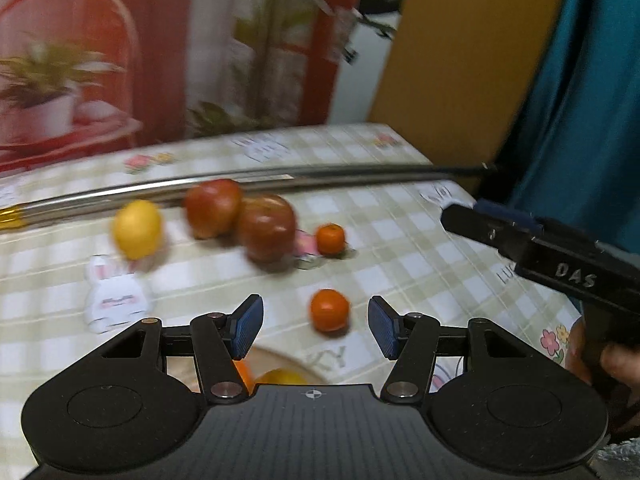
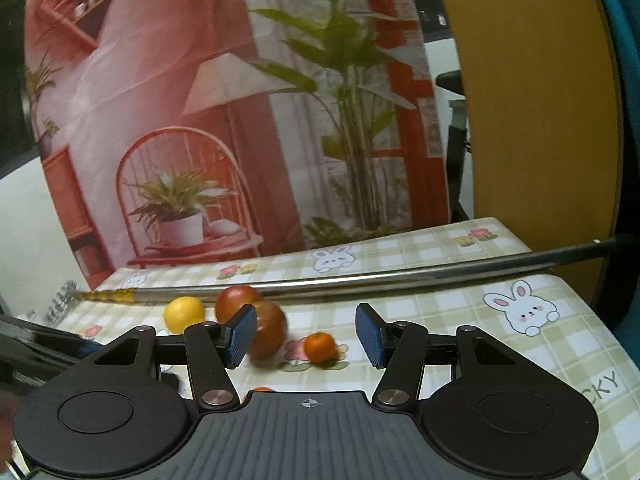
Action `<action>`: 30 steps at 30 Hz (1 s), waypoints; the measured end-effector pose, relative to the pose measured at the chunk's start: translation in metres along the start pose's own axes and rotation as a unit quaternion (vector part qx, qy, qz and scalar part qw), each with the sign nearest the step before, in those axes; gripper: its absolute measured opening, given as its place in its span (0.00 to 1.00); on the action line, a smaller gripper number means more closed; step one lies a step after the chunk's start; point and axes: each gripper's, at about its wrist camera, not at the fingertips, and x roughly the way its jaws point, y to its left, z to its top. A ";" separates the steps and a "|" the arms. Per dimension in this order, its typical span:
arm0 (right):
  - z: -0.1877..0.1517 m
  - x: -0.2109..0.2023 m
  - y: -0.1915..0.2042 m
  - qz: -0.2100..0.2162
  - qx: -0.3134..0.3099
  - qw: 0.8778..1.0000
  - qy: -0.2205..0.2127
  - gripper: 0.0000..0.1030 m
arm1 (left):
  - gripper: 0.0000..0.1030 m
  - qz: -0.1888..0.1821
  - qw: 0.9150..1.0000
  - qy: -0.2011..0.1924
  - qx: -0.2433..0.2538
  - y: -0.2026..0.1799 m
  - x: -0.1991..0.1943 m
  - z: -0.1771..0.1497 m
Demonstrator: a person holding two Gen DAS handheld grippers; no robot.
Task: Organize fruits
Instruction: 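Grasp a mandarin with the left tool while the right tool moves toward the red apples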
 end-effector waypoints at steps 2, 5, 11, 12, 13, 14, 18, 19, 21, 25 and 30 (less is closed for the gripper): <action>-0.002 0.003 -0.008 -0.002 0.006 1.000 0.002 0.50 | 0.59 0.001 1.000 0.015 0.013 -0.008 0.020 0.003; -0.006 0.007 -0.018 -0.001 0.018 1.000 0.007 0.50 | 0.58 0.011 0.999 0.038 0.028 -0.016 0.047 0.004; -0.016 0.010 -0.032 -0.002 0.039 0.999 0.011 0.50 | 0.57 0.022 0.997 0.069 0.035 -0.019 0.082 0.007; -0.017 0.010 -0.033 -0.002 0.041 0.999 0.011 0.50 | 0.56 0.023 0.996 0.073 0.034 -0.018 0.088 0.009; -0.019 0.011 -0.035 -0.002 0.043 0.999 0.012 0.50 | 0.54 0.026 0.996 0.078 0.033 -0.016 0.091 0.009; -0.019 0.010 -0.035 -0.002 0.044 0.999 0.012 0.50 | 0.53 0.030 0.996 0.083 0.032 -0.014 0.095 0.009; -0.021 0.010 -0.036 -0.002 0.047 0.999 0.016 0.50 | 0.46 0.038 0.994 0.099 0.029 -0.015 0.106 0.011; -0.022 0.010 -0.037 -0.001 0.047 0.999 0.017 0.50 | 0.40 0.037 0.994 0.101 0.030 -0.015 0.107 0.010; -0.023 0.010 -0.036 -0.001 0.047 0.999 0.018 0.50 | 0.38 0.039 0.994 0.101 0.034 -0.017 0.106 0.010; -0.023 0.009 -0.036 0.000 0.047 0.999 0.020 0.50 | 0.38 0.048 0.993 0.095 0.042 -0.018 0.101 0.006; -0.023 0.008 -0.033 0.004 0.049 0.999 0.022 0.50 | 0.38 0.043 0.996 0.072 0.032 -0.013 0.076 0.006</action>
